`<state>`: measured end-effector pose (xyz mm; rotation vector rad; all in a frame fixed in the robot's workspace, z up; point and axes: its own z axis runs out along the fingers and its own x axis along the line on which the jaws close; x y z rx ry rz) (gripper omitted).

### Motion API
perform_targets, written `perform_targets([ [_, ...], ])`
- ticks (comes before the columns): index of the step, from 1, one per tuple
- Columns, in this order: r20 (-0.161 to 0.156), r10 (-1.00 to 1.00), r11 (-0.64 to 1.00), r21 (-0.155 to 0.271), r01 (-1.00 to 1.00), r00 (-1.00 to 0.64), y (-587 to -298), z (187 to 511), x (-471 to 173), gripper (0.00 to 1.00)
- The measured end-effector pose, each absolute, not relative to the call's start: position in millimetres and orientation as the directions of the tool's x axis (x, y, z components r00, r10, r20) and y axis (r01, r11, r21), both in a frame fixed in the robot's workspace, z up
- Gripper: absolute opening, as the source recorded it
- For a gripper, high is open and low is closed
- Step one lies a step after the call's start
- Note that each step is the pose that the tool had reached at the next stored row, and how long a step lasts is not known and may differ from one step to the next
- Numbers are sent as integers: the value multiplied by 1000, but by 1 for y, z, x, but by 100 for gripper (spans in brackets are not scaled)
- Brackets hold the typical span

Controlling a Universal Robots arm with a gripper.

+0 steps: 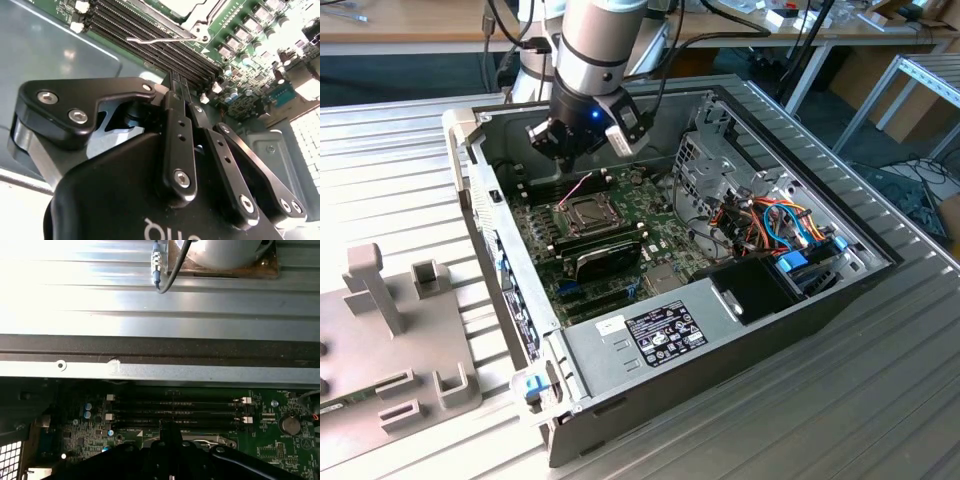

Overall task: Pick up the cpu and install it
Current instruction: 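Install the first cpu locking lever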

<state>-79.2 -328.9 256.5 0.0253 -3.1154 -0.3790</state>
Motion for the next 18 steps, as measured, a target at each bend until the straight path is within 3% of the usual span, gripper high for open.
perform_targets([
  [18,18,-16,968,252,-11,-1000,-335,243,-64,11],
])
